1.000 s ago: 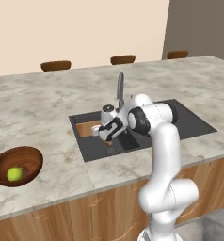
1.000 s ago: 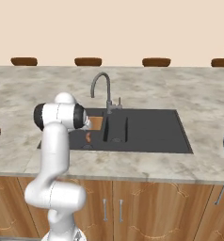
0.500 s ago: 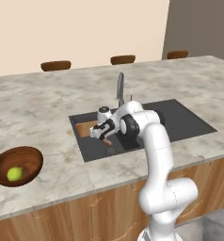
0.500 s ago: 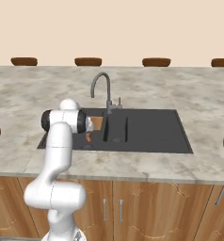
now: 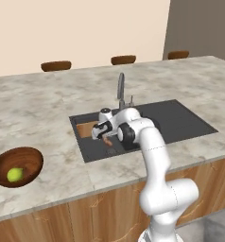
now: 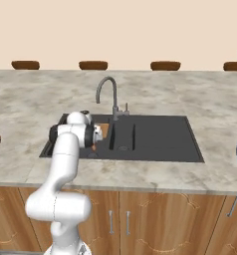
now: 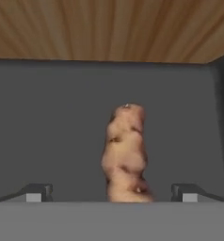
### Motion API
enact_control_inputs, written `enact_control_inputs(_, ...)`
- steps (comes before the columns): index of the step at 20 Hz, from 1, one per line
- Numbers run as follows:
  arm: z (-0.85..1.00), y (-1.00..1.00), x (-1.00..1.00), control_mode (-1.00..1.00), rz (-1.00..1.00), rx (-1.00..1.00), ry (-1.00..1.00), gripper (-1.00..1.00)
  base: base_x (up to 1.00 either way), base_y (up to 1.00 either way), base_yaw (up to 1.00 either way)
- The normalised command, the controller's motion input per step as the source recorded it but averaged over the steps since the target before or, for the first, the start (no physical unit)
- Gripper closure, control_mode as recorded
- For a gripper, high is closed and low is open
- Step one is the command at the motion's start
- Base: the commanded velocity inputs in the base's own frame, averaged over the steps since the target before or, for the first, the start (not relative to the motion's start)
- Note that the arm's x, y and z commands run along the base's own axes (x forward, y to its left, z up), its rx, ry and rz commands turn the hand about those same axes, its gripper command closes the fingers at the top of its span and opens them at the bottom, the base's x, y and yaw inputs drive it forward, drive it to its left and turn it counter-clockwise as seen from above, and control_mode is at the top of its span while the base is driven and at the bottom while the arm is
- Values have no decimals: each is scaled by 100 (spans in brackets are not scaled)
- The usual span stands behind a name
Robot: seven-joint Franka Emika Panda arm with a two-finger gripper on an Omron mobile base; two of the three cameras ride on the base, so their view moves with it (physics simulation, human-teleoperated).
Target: Pick the pears from the cabinet and place them in one bowl. Pick the potato from the sink and place it in the other bowl.
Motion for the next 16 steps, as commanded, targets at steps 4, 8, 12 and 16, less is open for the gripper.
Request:
enact_control_inputs(4,-43,-4,23,-100,7,0,-1,-100,0,0,0)
enact_control_inputs(8,-36,-8,28,-100,6,0,-2,-100,0,0,0)
enact_control_inputs(12,-26,0,25,-100,3,0,0,100,0,0,0)
enact_control_inputs(16,-10,0,6,-100,0,0,0,100,0,0,0)
